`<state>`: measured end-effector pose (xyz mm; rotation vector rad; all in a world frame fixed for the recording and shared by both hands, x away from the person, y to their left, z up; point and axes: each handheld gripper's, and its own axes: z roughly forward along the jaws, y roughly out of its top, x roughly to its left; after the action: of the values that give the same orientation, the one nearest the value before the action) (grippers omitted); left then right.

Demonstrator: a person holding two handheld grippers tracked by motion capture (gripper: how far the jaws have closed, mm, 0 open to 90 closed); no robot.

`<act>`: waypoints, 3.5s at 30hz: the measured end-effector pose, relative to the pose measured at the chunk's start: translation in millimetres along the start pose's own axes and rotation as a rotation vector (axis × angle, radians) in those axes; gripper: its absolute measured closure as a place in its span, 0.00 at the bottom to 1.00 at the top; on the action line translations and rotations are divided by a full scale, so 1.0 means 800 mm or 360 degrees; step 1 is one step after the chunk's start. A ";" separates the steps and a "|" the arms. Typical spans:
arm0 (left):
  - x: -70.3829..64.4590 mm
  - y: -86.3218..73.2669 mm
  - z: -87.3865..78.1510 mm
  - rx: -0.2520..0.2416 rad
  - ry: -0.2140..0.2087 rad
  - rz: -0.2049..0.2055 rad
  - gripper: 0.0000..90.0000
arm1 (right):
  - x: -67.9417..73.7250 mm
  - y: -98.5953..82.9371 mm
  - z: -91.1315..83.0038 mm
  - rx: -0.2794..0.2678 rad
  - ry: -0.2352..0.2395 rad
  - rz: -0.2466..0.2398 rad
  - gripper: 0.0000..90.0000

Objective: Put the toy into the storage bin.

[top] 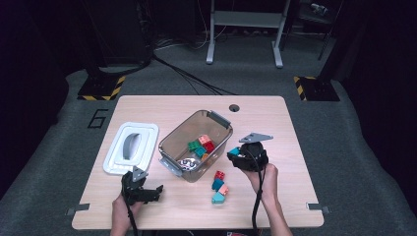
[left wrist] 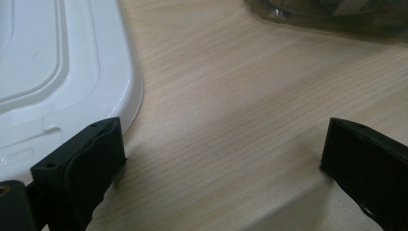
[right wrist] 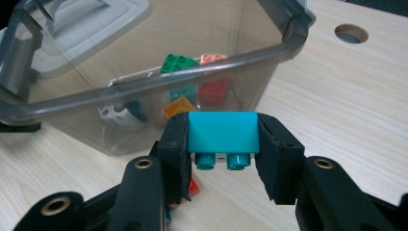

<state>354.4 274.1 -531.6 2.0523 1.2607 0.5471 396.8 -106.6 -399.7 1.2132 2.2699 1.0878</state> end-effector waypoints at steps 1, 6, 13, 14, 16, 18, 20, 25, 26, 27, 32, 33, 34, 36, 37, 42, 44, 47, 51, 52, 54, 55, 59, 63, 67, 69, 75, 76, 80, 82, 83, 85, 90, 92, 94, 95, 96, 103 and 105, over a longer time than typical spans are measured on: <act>0.000 0.000 0.000 0.0000 0.0000 0.0001 0.02 | 0.000 0.003 0.000 -0.0005 0.0001 -0.0004 0.65; 0.000 0.000 0.000 0.0000 0.0000 0.0001 0.02 | 0.000 0.016 0.000 -0.0023 -0.0003 -0.0018 0.65; 0.000 0.000 0.000 0.0000 0.0000 0.0000 0.02 | 0.002 0.030 0.001 -0.0036 -0.0009 -0.0036 0.65; 0.000 0.000 0.000 0.0000 0.0000 0.0000 0.02 | 0.002 0.032 0.001 -0.0033 -0.0009 -0.0034 0.65; 0.000 0.000 0.000 0.0001 0.0000 0.0000 0.02 | 0.002 0.036 0.001 -0.0038 -0.0010 -0.0042 0.65; 0.000 0.000 0.000 0.0000 0.0000 0.0000 0.02 | 0.002 0.040 0.002 -0.0046 -0.0012 -0.0041 0.65; 0.000 0.000 0.000 0.0001 0.0000 0.0001 0.02 | 0.001 0.044 0.002 -0.0051 -0.0015 -0.0053 0.65; 0.000 0.000 0.000 0.0001 -0.0001 0.0000 0.02 | 0.002 0.052 0.004 -0.0055 -0.0013 -0.0043 0.65; 0.000 0.000 0.000 0.0001 -0.0001 0.0001 0.02 | 0.002 0.057 0.006 -0.0060 -0.0016 -0.0052 0.65; 0.000 0.000 0.000 0.0001 -0.0001 0.0000 0.02 | 0.003 0.058 0.007 -0.0058 -0.0015 -0.0054 0.65; 0.000 0.000 0.000 0.0001 -0.0001 0.0000 0.02 | 0.004 0.067 0.012 -0.0058 -0.0011 -0.0062 0.65; 0.000 0.000 0.000 0.0002 -0.0001 0.0001 0.02 | 0.005 0.072 0.016 -0.0048 -0.0014 -0.0075 0.65; 0.000 0.000 0.000 0.0002 -0.0001 0.0001 0.02 | 0.005 0.072 0.016 -0.0048 -0.0014 -0.0075 0.65; 0.000 0.000 0.000 0.0001 -0.0001 0.0001 0.02 | 0.008 0.077 0.020 -0.0033 -0.0021 -0.0083 0.65; 0.000 0.000 0.000 0.0001 -0.0001 0.0001 0.02 | 0.011 0.080 0.024 -0.0011 -0.0020 -0.0087 0.65; 0.000 0.000 0.000 0.0001 -0.0001 0.0000 0.02 | 0.013 0.086 0.037 0.0030 -0.0015 -0.0095 0.65; 0.000 0.000 0.000 0.0001 -0.0001 0.0001 0.02 | 0.013 0.088 0.043 0.0045 -0.0010 -0.0102 0.65; 0.000 0.000 0.000 0.0001 -0.0001 0.0000 0.02 | 0.014 0.090 0.054 0.0086 0.0006 -0.0126 0.65; 0.000 0.000 0.000 0.0001 -0.0001 0.0000 0.02 | 0.015 0.090 0.061 0.0117 0.0011 -0.0124 0.65; 0.000 0.000 0.000 0.0000 -0.0001 0.0000 0.02 | 0.014 0.090 0.063 0.0128 0.0015 -0.0134 0.65; 0.000 0.000 0.000 0.0000 -0.0001 0.0001 0.02 | 0.014 0.088 0.067 0.0159 0.0023 -0.0129 0.65; 0.000 0.000 0.000 0.0000 -0.0001 0.0001 0.02 | 0.014 0.088 0.067 0.0159 0.0023 -0.0129 0.65; 0.000 0.000 0.000 0.0000 -0.0001 0.0001 0.02 | 0.013 0.084 0.069 0.0200 0.0029 -0.0130 0.65; 0.000 0.000 0.000 0.0000 -0.0001 0.0002 0.02 | 0.014 0.084 0.069 0.0188 0.0027 -0.0135 0.65; 0.000 0.000 0.000 0.0000 0.0002 0.0003 0.02 | 0.015 0.083 0.067 0.0196 0.0041 -0.0130 0.58; 0.000 0.000 0.000 0.0000 -0.0001 0.0001 0.02 | 0.015 0.082 0.065 0.0196 0.0045 -0.0122 0.55; 0.000 0.000 0.000 0.0000 0.0002 0.0004 0.02 | 0.017 0.074 0.049 0.0145 0.0049 -0.0102 0.34; 0.000 0.000 0.000 0.0000 0.0002 0.0004 0.02 | 0.017 0.067 0.041 0.0121 0.0056 -0.0101 0.27; 0.000 0.000 0.000 -0.0001 0.0004 0.0004 0.02 | 0.016 0.052 0.029 0.0100 0.0071 -0.0085 0.20; 0.000 0.000 0.000 -0.0005 0.0006 0.0007 0.02 | 0.016 0.048 0.027 0.0102 0.0068 -0.0076 0.19; 0.000 0.000 0.000 -0.0005 0.0008 0.0007 0.02 | 0.017 0.037 0.023 0.0104 0.0067 -0.0061 0.17; 0.000 0.000 0.000 -0.0005 0.0006 0.0006 0.02 | 0.017 0.027 0.021 0.0106 0.0071 -0.0059 0.16; 0.000 0.000 0.000 -0.0005 0.0004 0.0006 0.02 | 0.021 0.005 0.021 0.0122 0.0082 -0.0066 0.15; 0.000 0.000 0.000 -0.0005 0.0005 0.0005 0.02 | 0.024 -0.010 0.025 0.0133 0.0087 -0.0057 0.11; 0.000 0.000 0.000 -0.0005 0.0005 0.0005 0.02 | 0.025 -0.015 0.026 0.0133 0.0100 -0.0056 0.10; 0.000 0.000 0.000 -0.0005 0.0006 0.0006 0.02 | 0.025 -0.019 0.027 0.0149 0.0102 -0.0054 0.09; 0.000 0.000 0.000 -0.0005 0.0006 0.0006 0.02 | 0.025 -0.028 0.031 0.0159 0.0110 -0.0040 0.07; 0.000 0.000 0.000 -0.0009 0.0005 0.0006 0.02 | 0.025 -0.053 0.043 0.0190 0.0129 0.0005 0.03; 0.000 0.000 0.000 -0.0005 0.0007 0.0007 0.02 | 0.027 -0.060 0.047 0.0203 0.0139 0.0038 0.03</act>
<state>354.5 274.1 -531.6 2.0526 1.2572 0.5556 380.3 -87.8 -459.3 1.2674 2.4295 1.0375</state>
